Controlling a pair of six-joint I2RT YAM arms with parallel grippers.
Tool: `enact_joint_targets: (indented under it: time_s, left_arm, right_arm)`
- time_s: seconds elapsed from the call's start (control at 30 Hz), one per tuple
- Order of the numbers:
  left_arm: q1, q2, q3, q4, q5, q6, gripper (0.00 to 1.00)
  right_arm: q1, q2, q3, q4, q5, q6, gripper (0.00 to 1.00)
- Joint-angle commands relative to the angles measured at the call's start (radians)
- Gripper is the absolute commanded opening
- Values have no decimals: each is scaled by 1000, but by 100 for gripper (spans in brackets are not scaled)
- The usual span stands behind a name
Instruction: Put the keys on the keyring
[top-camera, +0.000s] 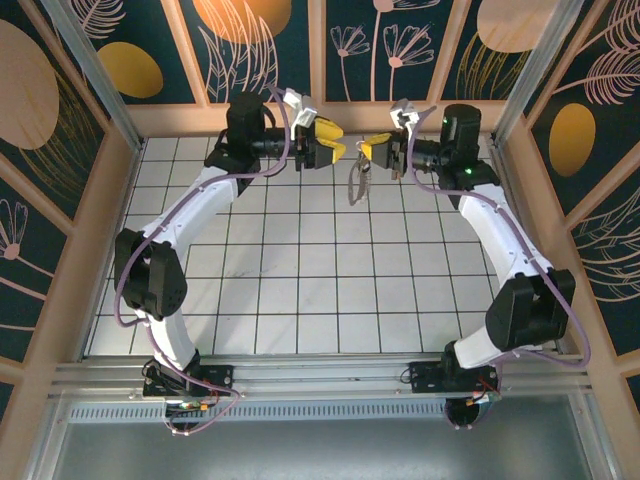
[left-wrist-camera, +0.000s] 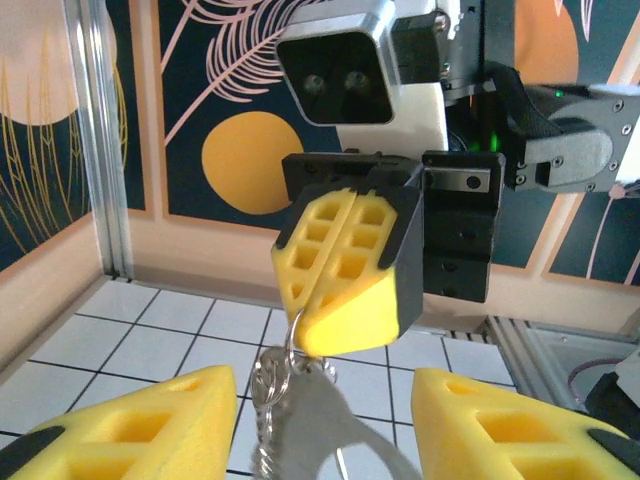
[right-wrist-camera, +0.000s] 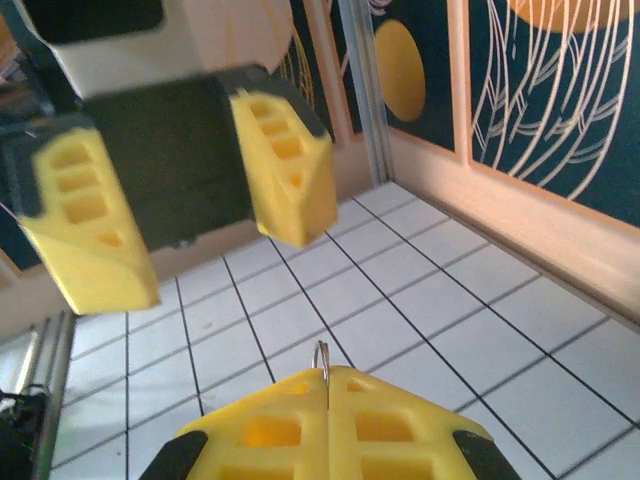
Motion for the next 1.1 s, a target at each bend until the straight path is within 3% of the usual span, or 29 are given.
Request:
enact_joint_targets:
  time_s: [0.0, 0.2, 0.4, 1.07]
  left_arm:
    - [2, 30, 42, -145, 20, 110, 51]
    - [2, 57, 80, -271, 24, 199, 53]
    - [2, 81, 82, -302, 30, 222, 54]
    - [-1, 106, 81, -165, 128, 106, 53]
  right_arm:
    - [21, 17, 78, -208, 58, -155, 0]
    - [46, 31, 124, -304, 106, -214, 0]
    - [53, 38, 119, -286, 69, -210, 0]
    - [61, 45, 91, -236, -21, -193, 0]
